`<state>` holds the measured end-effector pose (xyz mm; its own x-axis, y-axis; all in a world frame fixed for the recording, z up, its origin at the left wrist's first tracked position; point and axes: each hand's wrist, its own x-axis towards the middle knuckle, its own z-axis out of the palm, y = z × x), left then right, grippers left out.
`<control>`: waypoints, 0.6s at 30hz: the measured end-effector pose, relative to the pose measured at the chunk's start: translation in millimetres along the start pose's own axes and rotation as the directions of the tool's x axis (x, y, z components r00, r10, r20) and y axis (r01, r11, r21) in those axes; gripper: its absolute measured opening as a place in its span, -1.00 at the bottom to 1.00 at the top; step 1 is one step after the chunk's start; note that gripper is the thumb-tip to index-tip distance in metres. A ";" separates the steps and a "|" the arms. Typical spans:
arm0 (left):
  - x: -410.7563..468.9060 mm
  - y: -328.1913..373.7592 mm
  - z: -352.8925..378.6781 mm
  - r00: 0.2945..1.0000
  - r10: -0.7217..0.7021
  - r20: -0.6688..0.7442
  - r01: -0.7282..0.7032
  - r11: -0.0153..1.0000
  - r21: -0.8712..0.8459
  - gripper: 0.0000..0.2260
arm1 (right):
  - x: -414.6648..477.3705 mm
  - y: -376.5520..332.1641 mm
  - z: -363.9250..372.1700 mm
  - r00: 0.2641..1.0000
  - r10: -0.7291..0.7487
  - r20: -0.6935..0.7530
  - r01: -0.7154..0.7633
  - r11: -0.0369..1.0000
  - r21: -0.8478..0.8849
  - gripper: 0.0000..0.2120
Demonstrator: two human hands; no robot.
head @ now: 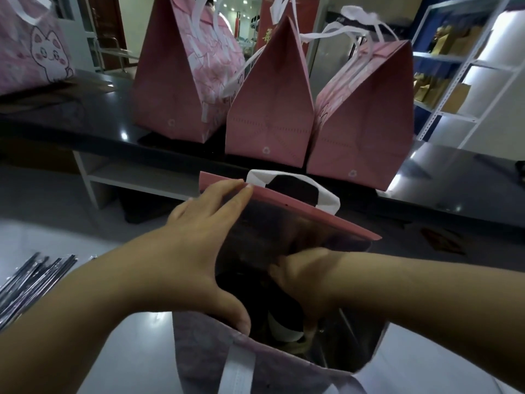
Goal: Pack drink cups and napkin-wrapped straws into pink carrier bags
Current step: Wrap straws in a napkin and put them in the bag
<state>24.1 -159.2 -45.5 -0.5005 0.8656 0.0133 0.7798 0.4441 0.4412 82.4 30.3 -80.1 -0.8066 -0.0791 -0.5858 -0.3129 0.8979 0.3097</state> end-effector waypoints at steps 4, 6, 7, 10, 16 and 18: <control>2.3 -8.3 3.4 0.995 0.050 -0.082 -0.052 0.999 -0.015 0.25 | -17.4 3.1 -11.0 0.999 0.020 -0.048 -0.017 0.998 0.058 -0.30; 4.5 -10.2 4.5 0.990 0.070 -0.126 -0.076 0.996 -0.045 0.10 | -31.6 5.2 -17.8 0.984 0.026 -0.179 -0.008 0.995 0.099 -0.41; 4.9 -10.2 4.8 0.984 0.078 -0.161 -0.089 0.994 -0.063 0.00 | -39.0 5.8 -20.9 0.969 0.028 -0.244 0.002 0.993 0.122 -0.48; 4.6 -11.5 5.9 0.937 0.089 -0.337 -0.121 0.990 -0.074 -0.16 | -61.4 5.7 -27.2 0.904 0.042 -0.426 0.035 0.985 0.171 -0.68; -8.2 -5.6 13.5 0.794 0.036 -0.607 -0.123 0.987 -0.103 -0.58 | -98.2 -11.5 -26.6 0.658 0.163 -0.735 0.215 0.895 0.392 -0.83; -16.9 -1.1 14.6 0.775 -0.022 -0.632 -0.095 0.984 -0.151 -0.65 | -102.9 -21.9 -24.6 0.592 0.225 -0.774 0.340 0.801 0.493 -0.85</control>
<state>37.2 -171.0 -59.4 -0.6427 0.5151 0.5672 0.7580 0.3196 0.5686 160.0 8.1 -8.2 -0.9361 -0.1802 0.3021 -0.2778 0.9056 -0.3205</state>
